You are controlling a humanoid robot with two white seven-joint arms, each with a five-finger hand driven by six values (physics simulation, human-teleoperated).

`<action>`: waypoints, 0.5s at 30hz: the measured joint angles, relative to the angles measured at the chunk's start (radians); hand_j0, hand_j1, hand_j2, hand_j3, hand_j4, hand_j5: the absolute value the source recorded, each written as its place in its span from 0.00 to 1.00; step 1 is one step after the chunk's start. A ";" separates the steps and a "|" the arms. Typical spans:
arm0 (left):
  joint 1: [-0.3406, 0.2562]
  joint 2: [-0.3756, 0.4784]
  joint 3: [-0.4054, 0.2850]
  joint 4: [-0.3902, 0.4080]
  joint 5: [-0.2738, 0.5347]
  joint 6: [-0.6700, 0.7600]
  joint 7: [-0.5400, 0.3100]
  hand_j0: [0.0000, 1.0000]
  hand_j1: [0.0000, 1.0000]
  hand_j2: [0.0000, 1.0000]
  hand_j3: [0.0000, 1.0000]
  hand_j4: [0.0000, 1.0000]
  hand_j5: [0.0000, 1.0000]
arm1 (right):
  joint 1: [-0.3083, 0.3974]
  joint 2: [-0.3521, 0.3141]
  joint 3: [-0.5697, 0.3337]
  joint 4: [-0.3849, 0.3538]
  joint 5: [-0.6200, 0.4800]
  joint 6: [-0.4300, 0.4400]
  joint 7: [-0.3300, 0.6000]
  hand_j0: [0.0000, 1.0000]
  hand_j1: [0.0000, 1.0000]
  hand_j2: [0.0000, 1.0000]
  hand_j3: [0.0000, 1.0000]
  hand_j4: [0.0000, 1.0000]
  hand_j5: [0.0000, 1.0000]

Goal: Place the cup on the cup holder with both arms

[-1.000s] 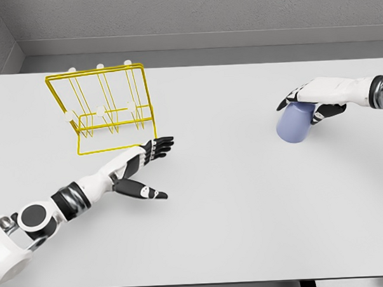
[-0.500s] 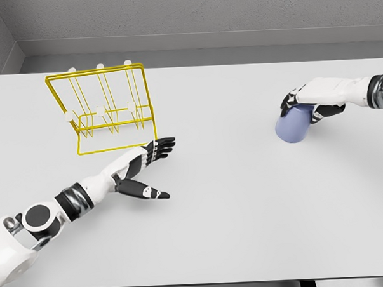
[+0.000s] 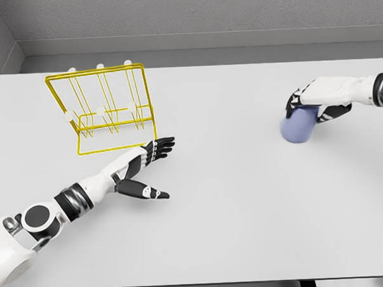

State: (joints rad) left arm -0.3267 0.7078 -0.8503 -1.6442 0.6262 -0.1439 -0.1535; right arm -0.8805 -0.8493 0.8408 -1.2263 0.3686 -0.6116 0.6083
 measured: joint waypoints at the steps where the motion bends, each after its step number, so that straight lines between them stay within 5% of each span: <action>1: 0.000 0.000 0.000 -0.001 0.000 0.000 0.000 1.00 1.00 1.00 1.00 1.00 1.00 | 0.000 -0.002 -0.006 -0.002 0.001 -0.001 0.001 0.68 0.68 0.68 0.68 0.68 0.68; 15: -0.003 0.000 0.000 -0.002 0.000 0.000 0.000 1.00 1.00 1.00 1.00 1.00 1.00 | 0.005 -0.043 -0.040 -0.080 0.001 -0.002 0.003 0.61 0.61 0.61 0.61 0.61 0.61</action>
State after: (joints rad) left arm -0.3298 0.7083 -0.8501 -1.6461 0.6257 -0.1442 -0.1535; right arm -0.8759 -0.8926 0.8006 -1.3066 0.3696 -0.6135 0.6113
